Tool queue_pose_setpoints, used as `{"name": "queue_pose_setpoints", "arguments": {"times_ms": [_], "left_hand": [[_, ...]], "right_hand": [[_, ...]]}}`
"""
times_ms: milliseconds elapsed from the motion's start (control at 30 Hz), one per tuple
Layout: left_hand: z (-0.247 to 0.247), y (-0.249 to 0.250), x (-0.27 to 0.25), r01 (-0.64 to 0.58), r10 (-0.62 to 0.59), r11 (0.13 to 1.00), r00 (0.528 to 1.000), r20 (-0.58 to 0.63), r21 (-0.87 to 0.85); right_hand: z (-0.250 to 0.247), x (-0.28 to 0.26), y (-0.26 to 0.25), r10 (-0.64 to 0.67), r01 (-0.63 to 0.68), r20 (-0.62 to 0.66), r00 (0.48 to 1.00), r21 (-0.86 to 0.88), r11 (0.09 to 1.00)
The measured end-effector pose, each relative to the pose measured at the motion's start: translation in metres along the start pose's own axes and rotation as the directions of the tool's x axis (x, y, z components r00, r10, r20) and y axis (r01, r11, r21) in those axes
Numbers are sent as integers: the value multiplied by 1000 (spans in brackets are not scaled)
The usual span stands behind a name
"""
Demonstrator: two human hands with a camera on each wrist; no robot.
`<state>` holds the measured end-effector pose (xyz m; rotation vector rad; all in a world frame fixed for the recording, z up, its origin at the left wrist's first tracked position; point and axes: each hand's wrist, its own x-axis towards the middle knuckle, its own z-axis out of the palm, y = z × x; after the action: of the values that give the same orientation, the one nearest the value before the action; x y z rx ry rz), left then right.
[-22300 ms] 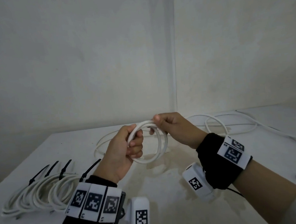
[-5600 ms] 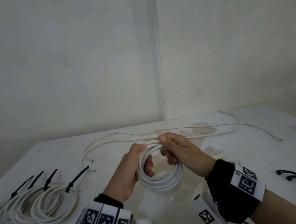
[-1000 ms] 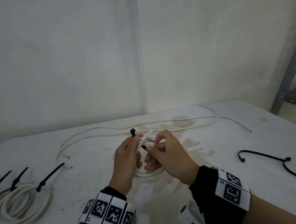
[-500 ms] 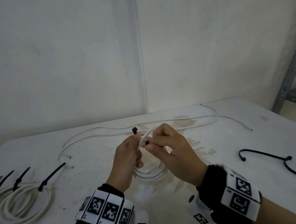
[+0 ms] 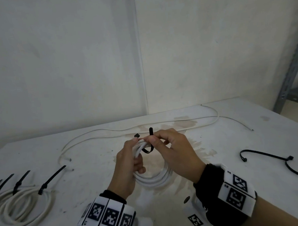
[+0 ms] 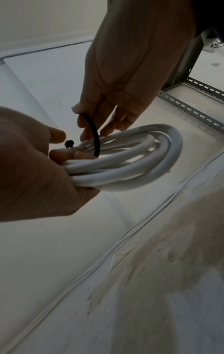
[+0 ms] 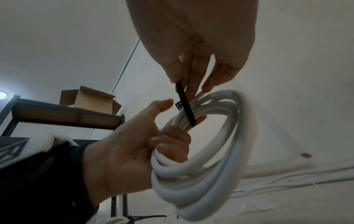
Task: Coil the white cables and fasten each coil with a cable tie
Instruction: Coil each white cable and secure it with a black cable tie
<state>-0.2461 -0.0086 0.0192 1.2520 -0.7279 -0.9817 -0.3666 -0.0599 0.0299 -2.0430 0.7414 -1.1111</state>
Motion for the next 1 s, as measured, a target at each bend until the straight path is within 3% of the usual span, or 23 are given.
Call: {"name": "queue_pose_setpoints", "arguments": {"times_ms": [200, 567, 1000], "left_hand": [[5, 2, -3, 3, -2, 999, 1000, -26, 41], [9, 5, -2, -12, 11, 997, 1000, 20, 74], [9, 1, -5, -37, 33, 991, 999, 34, 125]], "right_hand": [[-4, 0, -5, 112, -104, -23, 993, 234, 967], [-3, 0, -5, 90, -75, -41, 995, 277, 958], [-1, 0, -6, 268, -248, -3, 964, 369, 896]]}}
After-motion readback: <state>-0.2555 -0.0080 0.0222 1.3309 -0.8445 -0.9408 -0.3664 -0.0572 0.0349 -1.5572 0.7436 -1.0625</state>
